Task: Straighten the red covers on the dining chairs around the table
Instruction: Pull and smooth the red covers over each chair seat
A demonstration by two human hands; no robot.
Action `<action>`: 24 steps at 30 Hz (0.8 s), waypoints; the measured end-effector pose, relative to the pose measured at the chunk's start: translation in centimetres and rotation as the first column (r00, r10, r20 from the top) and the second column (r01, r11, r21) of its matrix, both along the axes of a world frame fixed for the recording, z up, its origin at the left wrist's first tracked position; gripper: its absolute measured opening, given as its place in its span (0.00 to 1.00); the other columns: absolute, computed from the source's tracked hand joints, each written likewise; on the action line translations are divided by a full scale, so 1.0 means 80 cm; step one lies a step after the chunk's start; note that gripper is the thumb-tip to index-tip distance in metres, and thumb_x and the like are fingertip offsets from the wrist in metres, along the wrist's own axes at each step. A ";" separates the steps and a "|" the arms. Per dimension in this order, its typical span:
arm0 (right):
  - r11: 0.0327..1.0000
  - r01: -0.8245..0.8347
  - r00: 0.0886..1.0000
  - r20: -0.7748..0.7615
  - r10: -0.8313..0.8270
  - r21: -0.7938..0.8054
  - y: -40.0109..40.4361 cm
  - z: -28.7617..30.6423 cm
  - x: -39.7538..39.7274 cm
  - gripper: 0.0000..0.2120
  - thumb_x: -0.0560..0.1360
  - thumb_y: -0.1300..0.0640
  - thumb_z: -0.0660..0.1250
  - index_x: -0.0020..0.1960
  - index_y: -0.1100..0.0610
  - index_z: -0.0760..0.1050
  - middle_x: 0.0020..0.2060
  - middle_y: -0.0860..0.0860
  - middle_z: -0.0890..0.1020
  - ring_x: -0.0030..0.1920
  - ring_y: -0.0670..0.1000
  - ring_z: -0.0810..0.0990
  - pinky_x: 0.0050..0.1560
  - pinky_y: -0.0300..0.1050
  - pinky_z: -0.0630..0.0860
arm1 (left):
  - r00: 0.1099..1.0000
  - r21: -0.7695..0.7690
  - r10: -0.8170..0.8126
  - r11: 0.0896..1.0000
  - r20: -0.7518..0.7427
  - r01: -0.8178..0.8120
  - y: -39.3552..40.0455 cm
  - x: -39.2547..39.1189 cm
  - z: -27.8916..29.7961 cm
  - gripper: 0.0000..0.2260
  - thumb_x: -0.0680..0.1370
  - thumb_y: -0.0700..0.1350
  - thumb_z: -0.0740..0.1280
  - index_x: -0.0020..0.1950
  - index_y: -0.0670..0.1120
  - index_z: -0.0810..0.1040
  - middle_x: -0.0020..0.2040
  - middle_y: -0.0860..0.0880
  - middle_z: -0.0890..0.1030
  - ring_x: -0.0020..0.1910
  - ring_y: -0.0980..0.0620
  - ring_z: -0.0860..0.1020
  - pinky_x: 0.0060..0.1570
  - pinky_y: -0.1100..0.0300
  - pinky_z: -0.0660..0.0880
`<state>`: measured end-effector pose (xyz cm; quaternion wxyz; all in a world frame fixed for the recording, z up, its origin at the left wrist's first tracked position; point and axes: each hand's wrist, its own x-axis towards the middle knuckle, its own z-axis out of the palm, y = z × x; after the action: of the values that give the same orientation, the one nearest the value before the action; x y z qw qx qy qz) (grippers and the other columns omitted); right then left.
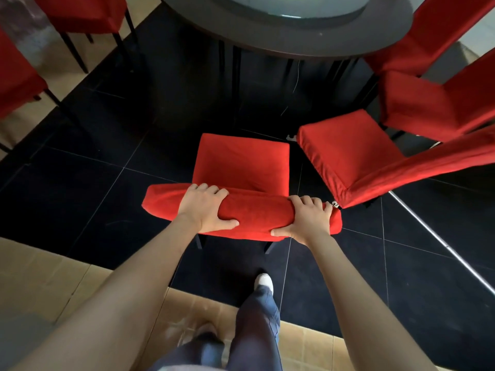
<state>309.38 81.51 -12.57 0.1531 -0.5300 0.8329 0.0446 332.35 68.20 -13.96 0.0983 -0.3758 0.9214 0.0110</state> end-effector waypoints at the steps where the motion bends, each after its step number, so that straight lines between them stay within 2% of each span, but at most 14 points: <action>1: 1.000 0.002 1.000 0.000 -0.002 0.006 -0.002 0.000 -0.001 0.50 0.54 0.24 0.69 0.70 0.45 0.65 0.63 0.50 0.73 0.68 0.57 0.66 0.71 0.64 0.52 | 1.000 -0.002 -0.004 1.000 -0.003 0.004 -0.001 0.000 0.000 0.47 0.61 0.79 0.44 0.69 0.52 0.69 0.60 0.51 0.77 0.58 0.47 0.75 0.61 0.50 0.67; 24: 0.999 0.024 1.000 0.009 -0.024 0.034 -0.072 0.001 -0.044 0.52 0.53 0.24 0.70 0.72 0.44 0.63 0.67 0.49 0.70 0.69 0.57 0.64 0.72 0.65 0.52 | 0.999 -0.052 -0.019 0.999 -0.029 0.018 -0.067 -0.045 -0.002 0.47 0.62 0.79 0.42 0.68 0.51 0.70 0.60 0.51 0.78 0.56 0.48 0.76 0.59 0.52 0.69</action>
<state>305.88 75.71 -12.53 0.1666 -0.5175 0.8375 0.0545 328.79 62.86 -14.15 0.0750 -0.3694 0.9262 -0.0079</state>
